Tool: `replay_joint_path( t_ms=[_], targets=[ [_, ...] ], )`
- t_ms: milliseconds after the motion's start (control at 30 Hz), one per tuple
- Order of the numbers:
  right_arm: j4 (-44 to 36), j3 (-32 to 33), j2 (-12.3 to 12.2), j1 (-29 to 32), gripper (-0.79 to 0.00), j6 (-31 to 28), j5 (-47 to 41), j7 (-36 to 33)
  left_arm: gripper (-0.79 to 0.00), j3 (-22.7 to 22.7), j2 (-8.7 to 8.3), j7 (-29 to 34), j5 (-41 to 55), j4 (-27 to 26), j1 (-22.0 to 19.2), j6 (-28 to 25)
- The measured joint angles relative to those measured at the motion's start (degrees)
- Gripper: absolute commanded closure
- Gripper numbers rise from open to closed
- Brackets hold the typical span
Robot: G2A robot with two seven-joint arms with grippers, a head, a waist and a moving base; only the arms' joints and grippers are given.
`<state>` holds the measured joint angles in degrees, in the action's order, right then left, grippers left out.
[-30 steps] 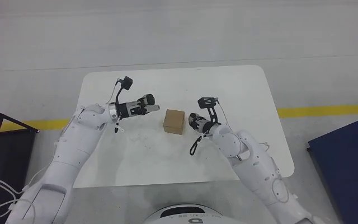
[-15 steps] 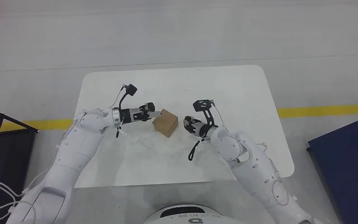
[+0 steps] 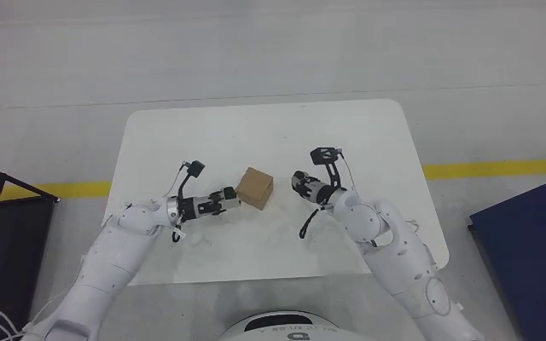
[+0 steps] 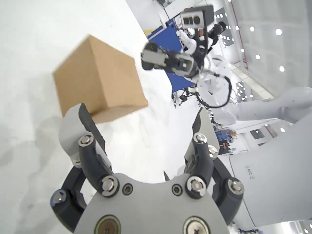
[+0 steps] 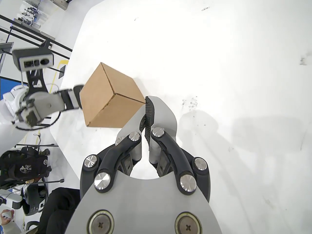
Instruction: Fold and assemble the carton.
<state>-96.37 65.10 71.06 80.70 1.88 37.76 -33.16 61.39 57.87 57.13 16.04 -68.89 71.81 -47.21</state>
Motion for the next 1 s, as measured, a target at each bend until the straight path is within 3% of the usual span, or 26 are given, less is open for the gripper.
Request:
replay_joint_path(
  t_ms=[100,267,500,633,867,1000],
  targets=[
    [-0.39,-0.12,0.01,-0.32,0.0,0.04,0.23,0.2,-0.785,-0.63,-1.37,1.65,2.51,-3.28,1.26,1.69],
    [-0.99,-0.62,0.02,0.02,0.0,0.14,0.99,0.81,-0.785,-1.23,-2.15,2.45,1.9,-2.81,-2.02,2.5],
    [-0.6,-0.37,-0.09,1.42,0.0,-0.56,0.9,2.52,-0.785,-7.08,-0.08,3.82,2.32,-0.7,-9.48,4.5],
    [-1.23,0.76,-0.36,2.82,0.0,-1.25,0.77,3.22,-0.785,-9.03,1.17,-0.85,-2.58,2.36,-13.54,6.75],
    [-2.59,0.68,-0.65,4.17,0.0,-2.6,0.94,1.73,-0.785,-11.5,2.45,-4.94,-7.19,3.52,-15.55,10.41],
    [-3.05,-0.74,-1.02,4.28,0.0,-9.78,0.31,-2.96,-0.785,-12.02,2.87,-5.14,-6.95,4.92,-16.18,10.01]
  ],
)
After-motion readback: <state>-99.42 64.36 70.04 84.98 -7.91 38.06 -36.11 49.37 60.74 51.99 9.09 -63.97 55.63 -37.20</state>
